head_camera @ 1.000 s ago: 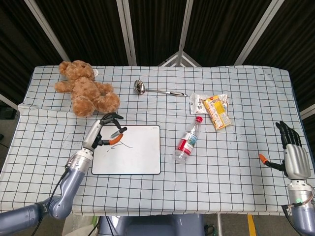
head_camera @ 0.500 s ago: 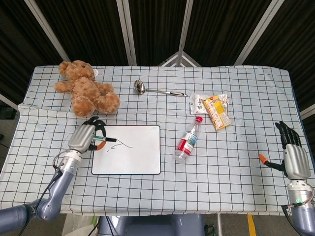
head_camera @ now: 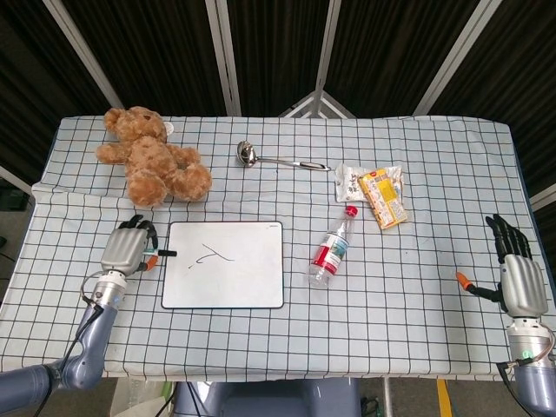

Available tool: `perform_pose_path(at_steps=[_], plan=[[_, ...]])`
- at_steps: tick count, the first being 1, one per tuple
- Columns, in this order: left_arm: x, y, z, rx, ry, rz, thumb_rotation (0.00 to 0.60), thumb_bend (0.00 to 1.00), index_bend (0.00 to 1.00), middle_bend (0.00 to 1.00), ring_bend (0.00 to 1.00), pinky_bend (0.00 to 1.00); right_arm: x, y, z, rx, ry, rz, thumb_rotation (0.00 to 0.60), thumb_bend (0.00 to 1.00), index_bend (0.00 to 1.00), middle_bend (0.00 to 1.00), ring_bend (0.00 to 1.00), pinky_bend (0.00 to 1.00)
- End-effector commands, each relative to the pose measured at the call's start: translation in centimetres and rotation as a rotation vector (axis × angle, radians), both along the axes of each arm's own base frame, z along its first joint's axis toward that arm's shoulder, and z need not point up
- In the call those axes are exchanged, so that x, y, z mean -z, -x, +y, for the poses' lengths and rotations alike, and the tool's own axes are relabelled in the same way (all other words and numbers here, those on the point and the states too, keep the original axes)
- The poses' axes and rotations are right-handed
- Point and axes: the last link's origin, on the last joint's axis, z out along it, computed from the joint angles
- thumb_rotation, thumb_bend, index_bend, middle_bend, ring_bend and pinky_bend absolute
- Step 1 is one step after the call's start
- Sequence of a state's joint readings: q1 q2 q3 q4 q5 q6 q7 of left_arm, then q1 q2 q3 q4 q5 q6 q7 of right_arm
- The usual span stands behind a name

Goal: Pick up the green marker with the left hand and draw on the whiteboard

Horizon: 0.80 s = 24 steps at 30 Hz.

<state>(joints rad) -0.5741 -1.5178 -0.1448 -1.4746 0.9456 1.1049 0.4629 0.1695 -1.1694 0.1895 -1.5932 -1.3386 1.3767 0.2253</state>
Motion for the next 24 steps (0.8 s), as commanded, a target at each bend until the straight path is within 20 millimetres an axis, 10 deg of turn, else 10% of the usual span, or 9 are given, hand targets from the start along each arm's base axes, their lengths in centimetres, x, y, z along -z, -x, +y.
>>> perform_pose_path(at_steps=[1, 14, 24], plan=[[0.3, 0.2, 0.0, -0.003, -0.002, -0.001, 0.600, 0.33, 0.69, 0.23, 0.11, 0.19, 0.0, 0.0, 0.0, 0.000, 0.000, 0.000, 0.600, 0.21, 0.00, 0.00, 0.00, 0.00], [0.8, 0.2, -0.4, -0.001, 0.001, -0.045, 0.600, 0.19, 0.38, 0.05, 0.02, 0.08, 0.0, 0.0, 0.0, -0.001, -0.002, 0.002, 0.600, 0.21, 0.00, 0.00, 0.00, 0.00], [-0.7, -1.1, -1.8, 0.007, 0.002, -0.156, 0.600, 0.16, 0.32, 0.04, 0.01, 0.07, 0.0, 0.0, 0.0, -0.001, -0.006, 0.002, 0.600, 0.21, 0.00, 0.00, 0.00, 0.00]])
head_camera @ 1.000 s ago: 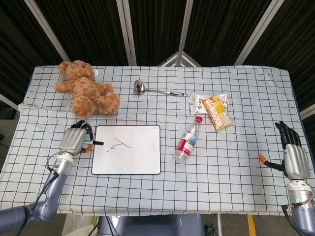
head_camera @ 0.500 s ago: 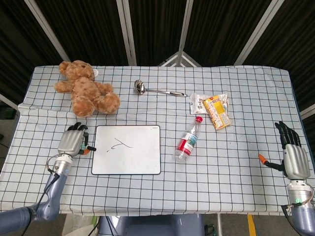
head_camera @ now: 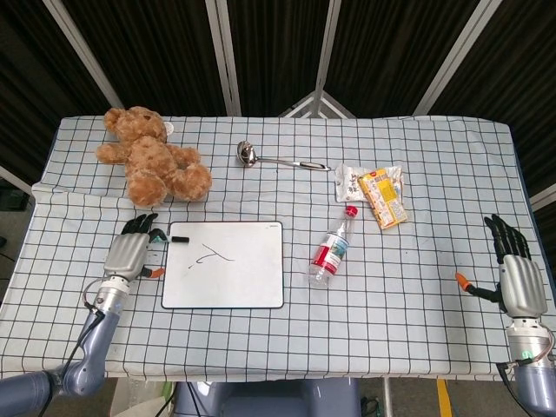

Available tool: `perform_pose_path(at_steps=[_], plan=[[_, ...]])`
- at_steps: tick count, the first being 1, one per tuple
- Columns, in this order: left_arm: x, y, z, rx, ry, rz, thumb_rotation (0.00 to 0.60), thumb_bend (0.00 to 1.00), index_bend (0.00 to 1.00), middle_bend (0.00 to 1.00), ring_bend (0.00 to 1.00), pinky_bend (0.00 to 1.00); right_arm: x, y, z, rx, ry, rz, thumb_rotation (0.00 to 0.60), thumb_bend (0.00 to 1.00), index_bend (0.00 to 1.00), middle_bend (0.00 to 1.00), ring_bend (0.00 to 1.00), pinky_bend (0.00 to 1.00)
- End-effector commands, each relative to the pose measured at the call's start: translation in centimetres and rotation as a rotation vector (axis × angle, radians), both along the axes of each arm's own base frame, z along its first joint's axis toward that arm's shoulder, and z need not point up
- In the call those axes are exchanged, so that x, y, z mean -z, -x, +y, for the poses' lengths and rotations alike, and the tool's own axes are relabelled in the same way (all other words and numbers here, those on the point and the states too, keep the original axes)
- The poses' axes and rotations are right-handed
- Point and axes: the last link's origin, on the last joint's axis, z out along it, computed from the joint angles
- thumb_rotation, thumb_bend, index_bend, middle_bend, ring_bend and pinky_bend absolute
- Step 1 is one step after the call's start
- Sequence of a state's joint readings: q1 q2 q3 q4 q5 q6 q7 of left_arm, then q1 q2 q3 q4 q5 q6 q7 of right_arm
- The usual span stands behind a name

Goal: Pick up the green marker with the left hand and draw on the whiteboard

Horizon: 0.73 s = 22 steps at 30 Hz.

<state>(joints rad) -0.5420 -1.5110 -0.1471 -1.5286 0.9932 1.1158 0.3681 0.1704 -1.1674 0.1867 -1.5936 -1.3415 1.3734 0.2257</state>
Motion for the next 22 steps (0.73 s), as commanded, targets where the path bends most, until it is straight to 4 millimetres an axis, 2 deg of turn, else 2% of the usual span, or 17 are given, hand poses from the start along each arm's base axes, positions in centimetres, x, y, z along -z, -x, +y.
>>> perform_pose_path(at_steps=[1, 5, 7, 9, 17, 22], plan=[[-1.2, -0.5, -0.9, 0.016, -0.012, -0.043, 0.600, 0.15, 0.31, 0.04, 0.01, 0.07, 0.0, 0.0, 0.0, 0.000, 0.000, 0.000, 0.600, 0.21, 0.00, 0.00, 0.00, 0.00], [-3.5, -0.3, -3.0, 0.046, -0.034, -0.061, 0.600, 0.11, 0.21, 0.03, 0.01, 0.06, 0.0, 0.1, 0.0, 0.002, -0.004, 0.003, 0.600, 0.21, 0.00, 0.00, 0.00, 0.00], [-4.7, 0.3, -4.2, 0.051, -0.044, -0.054, 0.600, 0.08, 0.08, 0.01, 0.00, 0.03, 0.0, 0.1, 0.1, 0.001, -0.006, 0.004, 0.600, 0.21, 0.00, 0.00, 0.00, 0.00], [-6.0, 1.2, -5.4, 0.054, -0.057, -0.031, 0.600, 0.06, 0.01, 0.00, 0.00, 0.00, 0.0, 0.0, 0.1, -0.002, -0.007, 0.007, 0.600, 0.21, 0.00, 0.00, 0.00, 0.00], [-10.9, 5.1, -9.3, 0.045, -0.174, 0.046, 0.600, 0.04, 0.00, 0.00, 0.00, 0.00, 0.0, -0.1, 0.2, -0.018, -0.002, 0.025, 0.600, 0.21, 0.00, 0.00, 0.00, 0.00], [-12.9, 7.0, -10.7, 0.042, -0.235, 0.088, 0.600, 0.04, 0.00, 0.00, 0.00, 0.00, 0.1, -0.3, 0.1, -0.027, -0.004, 0.032, 0.600, 0.21, 0.00, 0.00, 0.00, 0.00]])
